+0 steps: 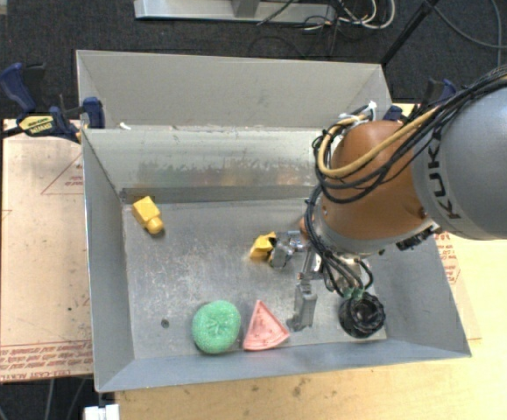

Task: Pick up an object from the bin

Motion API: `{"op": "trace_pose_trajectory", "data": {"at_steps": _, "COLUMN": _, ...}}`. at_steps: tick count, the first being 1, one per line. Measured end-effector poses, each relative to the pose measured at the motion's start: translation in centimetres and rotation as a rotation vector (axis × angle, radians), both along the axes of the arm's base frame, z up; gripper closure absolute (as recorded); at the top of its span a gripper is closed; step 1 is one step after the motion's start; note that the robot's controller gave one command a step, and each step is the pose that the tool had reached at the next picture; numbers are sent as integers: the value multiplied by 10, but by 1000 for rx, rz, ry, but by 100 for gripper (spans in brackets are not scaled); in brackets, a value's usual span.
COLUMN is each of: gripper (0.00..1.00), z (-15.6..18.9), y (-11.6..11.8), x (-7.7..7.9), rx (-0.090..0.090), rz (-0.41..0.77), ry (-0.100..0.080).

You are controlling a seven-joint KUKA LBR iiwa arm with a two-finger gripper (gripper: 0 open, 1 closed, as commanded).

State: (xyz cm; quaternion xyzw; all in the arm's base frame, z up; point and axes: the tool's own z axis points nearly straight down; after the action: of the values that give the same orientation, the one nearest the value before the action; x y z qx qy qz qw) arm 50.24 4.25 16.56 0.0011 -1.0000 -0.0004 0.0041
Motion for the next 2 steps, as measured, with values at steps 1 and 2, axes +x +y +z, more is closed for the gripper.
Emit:
{"op": "trace_pose_trajectory", "data": {"at_steps": 1, "gripper": 0, "z": 4, "y": 0, "x": 2, "rx": 0, "rz": -1, "ry": -8}}
{"op": "trace_pose_trajectory", "data": {"at_steps": 2, "gripper": 0, "z": -39, "y": 20, "x": 13, "rx": 0, "rz": 67, "ry": -15}}
